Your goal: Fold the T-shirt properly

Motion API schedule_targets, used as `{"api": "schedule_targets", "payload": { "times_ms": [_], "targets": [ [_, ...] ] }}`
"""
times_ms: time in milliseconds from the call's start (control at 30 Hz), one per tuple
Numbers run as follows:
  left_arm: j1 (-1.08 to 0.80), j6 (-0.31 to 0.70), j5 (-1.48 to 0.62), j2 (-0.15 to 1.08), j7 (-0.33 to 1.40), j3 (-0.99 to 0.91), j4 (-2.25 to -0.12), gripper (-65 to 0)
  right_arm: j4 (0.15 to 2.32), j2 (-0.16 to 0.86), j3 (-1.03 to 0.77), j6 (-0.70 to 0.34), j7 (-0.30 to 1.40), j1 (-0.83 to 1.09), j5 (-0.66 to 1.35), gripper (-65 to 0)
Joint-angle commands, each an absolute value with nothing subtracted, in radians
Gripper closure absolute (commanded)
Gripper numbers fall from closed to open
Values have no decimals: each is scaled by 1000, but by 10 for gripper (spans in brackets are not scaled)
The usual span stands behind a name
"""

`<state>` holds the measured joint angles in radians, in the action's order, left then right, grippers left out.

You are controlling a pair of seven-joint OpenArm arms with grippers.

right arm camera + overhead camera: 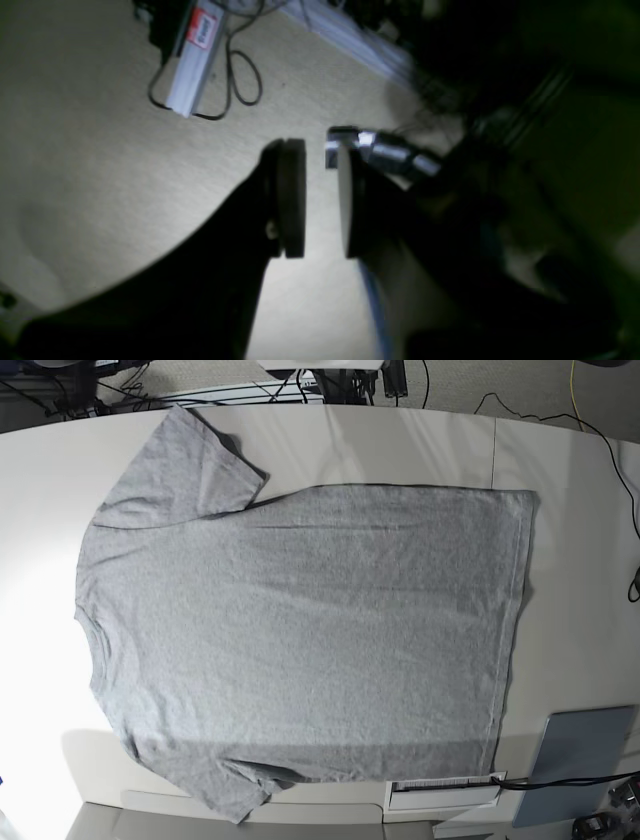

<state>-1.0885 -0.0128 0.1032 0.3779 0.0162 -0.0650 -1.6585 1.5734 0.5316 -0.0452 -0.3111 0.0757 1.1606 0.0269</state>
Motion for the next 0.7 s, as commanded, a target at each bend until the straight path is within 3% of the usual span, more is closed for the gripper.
{"api": "schedule_targets", "payload": {
  "times_ms": [0,133,300,533,667],
  "targets": [
    [-1135,-42,139,407,19,-68,-1731,-345,1631,553,-71,-293,75,1207,37,-122],
    [-1187,-113,263,506,137,-68,-1953,-345,1825,565,-191,-268,125,1289,33,-122],
    [-1135,-95,410,611,187,-68,-2104,-345,2019,566,-344,-270,258,1293,-21,-122],
    [-896,162,471,646,276,-68,-2102,-346,2222,566,-463,-276,555,1226,-106,-123],
    [-776,294,437,646,275,-68,-2053,-360,2259,565,-465,-342,678,1176,-106,-123]
  ]
}}
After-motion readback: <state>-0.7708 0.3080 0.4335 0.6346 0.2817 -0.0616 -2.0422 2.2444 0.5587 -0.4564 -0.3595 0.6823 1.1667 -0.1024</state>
